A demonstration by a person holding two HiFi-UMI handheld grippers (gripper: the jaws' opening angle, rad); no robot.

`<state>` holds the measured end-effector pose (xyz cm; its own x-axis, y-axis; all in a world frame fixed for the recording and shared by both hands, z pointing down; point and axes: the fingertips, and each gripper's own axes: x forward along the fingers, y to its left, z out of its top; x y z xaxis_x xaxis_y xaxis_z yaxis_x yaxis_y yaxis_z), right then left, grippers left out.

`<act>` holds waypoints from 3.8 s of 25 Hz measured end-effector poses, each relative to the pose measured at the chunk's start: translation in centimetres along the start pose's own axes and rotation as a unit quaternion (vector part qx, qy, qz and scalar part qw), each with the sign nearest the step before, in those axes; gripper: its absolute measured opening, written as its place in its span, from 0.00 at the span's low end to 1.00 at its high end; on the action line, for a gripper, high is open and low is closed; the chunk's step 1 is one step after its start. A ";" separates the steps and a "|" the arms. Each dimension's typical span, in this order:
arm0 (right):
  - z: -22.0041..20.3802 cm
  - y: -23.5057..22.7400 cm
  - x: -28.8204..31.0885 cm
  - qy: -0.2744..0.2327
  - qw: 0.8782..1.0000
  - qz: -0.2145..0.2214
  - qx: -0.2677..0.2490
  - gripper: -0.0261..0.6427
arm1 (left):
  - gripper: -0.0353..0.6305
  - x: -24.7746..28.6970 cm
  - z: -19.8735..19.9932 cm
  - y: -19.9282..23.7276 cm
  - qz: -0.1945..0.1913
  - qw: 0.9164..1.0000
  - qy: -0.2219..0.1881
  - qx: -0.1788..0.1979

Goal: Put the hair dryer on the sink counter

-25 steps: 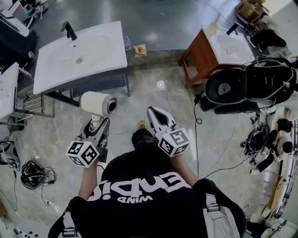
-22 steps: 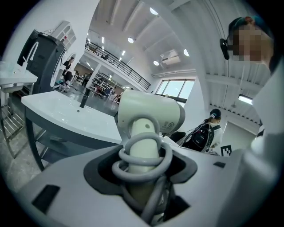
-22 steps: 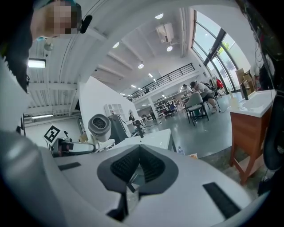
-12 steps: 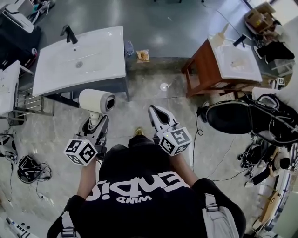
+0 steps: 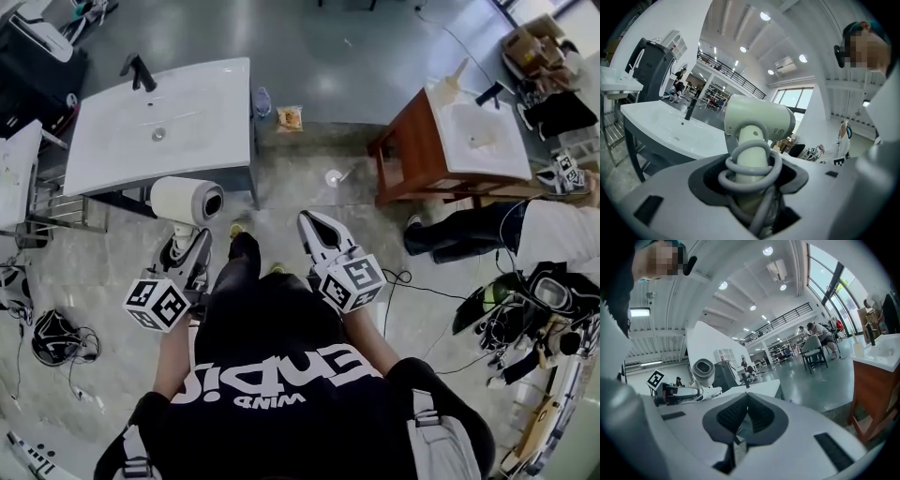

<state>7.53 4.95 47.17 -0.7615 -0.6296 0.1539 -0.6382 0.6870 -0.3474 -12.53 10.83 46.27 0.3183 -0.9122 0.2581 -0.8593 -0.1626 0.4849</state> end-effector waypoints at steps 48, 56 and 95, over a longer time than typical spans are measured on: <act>10.1 -10.9 25.2 0.002 1.000 -0.026 -0.012 0.07 | 0.46 23.7 15.4 12.9 -0.035 0.999 0.027 -0.004; 10.9 -11.5 29.0 0.004 0.999 -0.041 -0.014 0.07 | 0.46 26.0 17.3 15.7 -0.042 0.998 0.040 -0.013; 14.9 -17.8 28.2 0.001 1.000 -0.005 -0.026 0.07 | 0.46 33.8 13.7 15.6 0.053 0.996 0.074 -0.017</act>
<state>-0.89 -30.40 43.88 -0.7556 -0.6354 0.1591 -0.6504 0.6988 -0.2976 -20.68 -27.69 51.15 0.2834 -0.8578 0.4289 -0.8781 -0.0523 0.4756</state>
